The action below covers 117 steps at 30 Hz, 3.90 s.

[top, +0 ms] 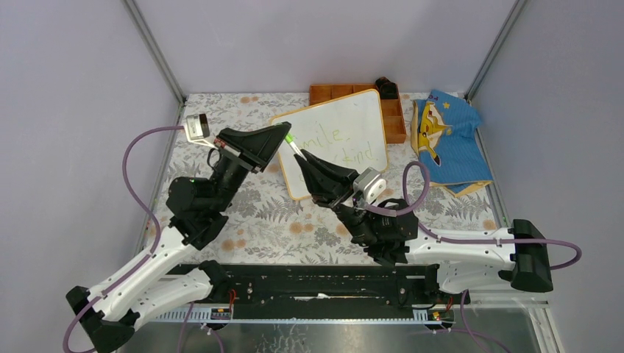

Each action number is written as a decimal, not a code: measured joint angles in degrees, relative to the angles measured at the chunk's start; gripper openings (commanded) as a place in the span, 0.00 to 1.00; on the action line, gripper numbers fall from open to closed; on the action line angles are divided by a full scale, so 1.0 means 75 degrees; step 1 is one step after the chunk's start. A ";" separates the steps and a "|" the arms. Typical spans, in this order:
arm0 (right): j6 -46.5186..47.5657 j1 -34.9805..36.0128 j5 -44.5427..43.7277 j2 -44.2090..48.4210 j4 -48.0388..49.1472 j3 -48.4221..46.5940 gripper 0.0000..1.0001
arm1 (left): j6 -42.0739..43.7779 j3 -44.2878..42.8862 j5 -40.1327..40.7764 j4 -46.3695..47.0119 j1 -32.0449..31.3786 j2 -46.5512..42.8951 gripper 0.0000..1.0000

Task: Write a sentence on the whiteboard
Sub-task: Close the pen cap at the center of the board, then place the whiteboard marker at the center of the board.

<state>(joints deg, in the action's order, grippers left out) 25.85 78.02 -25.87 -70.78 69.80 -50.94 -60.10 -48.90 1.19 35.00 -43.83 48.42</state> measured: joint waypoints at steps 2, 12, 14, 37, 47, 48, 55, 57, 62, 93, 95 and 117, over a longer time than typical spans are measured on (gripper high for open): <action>-0.0064 0.0000 0.0157 0.0044 -0.0160 -0.0015 0.00 | 0.0178 0.0006 0.0079 -0.0210 -0.0058 -0.0166 0.25; -0.0373 -0.0082 0.0498 0.0245 -0.0927 -0.0187 0.00 | 0.0729 -0.0041 -0.0408 -0.1451 -0.0449 -0.0399 0.66; -0.0428 -0.0082 0.0574 0.0291 -0.1043 -0.0187 0.00 | 0.0784 -0.0085 -0.0417 -0.1606 -0.0452 -0.0417 0.71; -0.1145 -0.0111 0.0746 0.1090 -0.1451 0.0131 0.00 | 0.1093 -0.0117 -0.0108 -0.2025 -0.0452 -0.0734 0.66; -0.1265 -0.0111 0.0746 0.1070 -0.1515 0.0166 0.00 | 0.1058 -0.0117 -0.0361 -0.1778 -0.0452 -0.0554 0.58; -0.1276 -0.0111 0.0743 0.1067 -0.1515 0.0178 0.00 | 0.1049 -0.0119 -0.0373 -0.1763 -0.0452 -0.0539 0.56; -0.1309 -0.0111 0.0743 0.1035 -0.1524 0.0204 0.00 | 0.1029 -0.0117 -0.0463 -0.1687 -0.0452 -0.0530 0.39; -0.1314 -0.0111 0.0726 0.1032 -0.1591 0.0207 0.00 | 0.1014 -0.0117 -0.0481 -0.1661 -0.0452 -0.0542 0.29; -0.1390 -0.0117 0.0723 0.1032 -0.1859 0.0219 0.05 | 0.0985 -0.0114 -0.0484 -0.1647 -0.0458 -0.0580 0.13; -0.3587 -0.0117 -0.0495 0.3381 -0.9422 0.0434 0.61 | 0.3413 -0.1833 0.2352 -0.9512 -0.0431 0.0449 0.00; -0.3765 -0.0117 -0.0667 0.3249 -0.9457 0.0586 0.62 | 0.3450 -0.1786 0.2643 -0.9938 -0.0283 0.0729 0.00; -0.5120 -0.0117 -0.1574 0.3483 -1.0010 0.1661 0.64 | 0.4497 -0.0443 0.1580 -0.8970 0.3281 0.3477 0.00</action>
<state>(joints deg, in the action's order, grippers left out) -12.56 77.14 -37.67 -44.66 -5.28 -38.48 -26.37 -52.23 13.04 -32.27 -19.22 74.50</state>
